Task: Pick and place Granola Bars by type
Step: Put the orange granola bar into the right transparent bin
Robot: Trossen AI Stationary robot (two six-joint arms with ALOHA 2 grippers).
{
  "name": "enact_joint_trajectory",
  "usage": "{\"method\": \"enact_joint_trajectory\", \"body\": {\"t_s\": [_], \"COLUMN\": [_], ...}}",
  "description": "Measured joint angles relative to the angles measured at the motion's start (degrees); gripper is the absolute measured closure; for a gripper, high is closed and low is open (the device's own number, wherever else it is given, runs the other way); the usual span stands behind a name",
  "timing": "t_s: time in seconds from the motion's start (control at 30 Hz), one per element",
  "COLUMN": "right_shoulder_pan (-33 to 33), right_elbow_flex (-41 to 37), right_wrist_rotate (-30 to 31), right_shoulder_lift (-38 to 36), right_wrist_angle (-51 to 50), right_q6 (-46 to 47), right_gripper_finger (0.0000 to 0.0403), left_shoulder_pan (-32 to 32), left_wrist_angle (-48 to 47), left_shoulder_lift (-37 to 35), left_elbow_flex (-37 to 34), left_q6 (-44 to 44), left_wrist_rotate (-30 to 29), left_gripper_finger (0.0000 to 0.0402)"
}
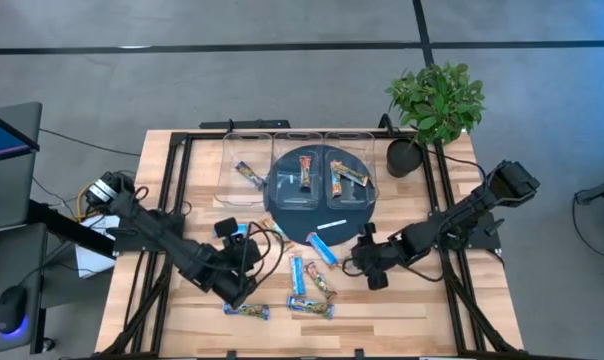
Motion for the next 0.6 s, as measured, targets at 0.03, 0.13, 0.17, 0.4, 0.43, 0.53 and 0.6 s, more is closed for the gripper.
{"method": "enact_joint_trajectory", "body": {"t_s": [0.03, 0.13, 0.17, 0.4, 0.43, 0.53, 0.6], "right_shoulder_pan": [0.05, 0.53, 0.57, -0.57, -0.57, -0.96, -1.21], "right_elbow_flex": [-0.18, -0.36, -0.36, -0.36, -0.40, -1.05, -1.10], "right_wrist_rotate": [-0.01, -0.02, 0.01, 0.08, 0.04, -1.33, -1.93], "right_shoulder_lift": [0.00, 0.00, 0.00, 0.00, 0.00, 0.00, 0.00], "right_wrist_angle": [0.08, 0.25, 0.29, 1.09, 1.49, 3.19, 3.62], "right_q6": [0.00, -0.73, -1.48, -4.09, -4.50, -5.60, -5.58], "right_gripper_finger": [0.0198, 0.0198, 0.0198, 0.0198, 0.0198, 0.0198, 0.0198], "left_shoulder_pan": [-0.27, -0.32, -0.26, 0.44, 0.42, 0.40, 0.36], "left_wrist_angle": [0.04, 0.06, 0.04, 0.06, 0.04, 0.06, 0.04], "left_shoulder_lift": [0.00, 0.00, 0.00, 0.00, 0.00, 0.00, 0.00], "left_elbow_flex": [0.00, 0.00, 0.00, 0.00, 0.00, 0.00, 0.00], "left_q6": [-0.64, -1.23, -1.32, -1.45, -1.45, -1.43, -1.43], "left_wrist_rotate": [-0.67, -1.26, -1.26, -3.05, -3.36, -3.93, -4.09], "left_gripper_finger": [0.0281, 0.0281, 0.0281, 0.0281, 0.0281, 0.0281, 0.0281]}}
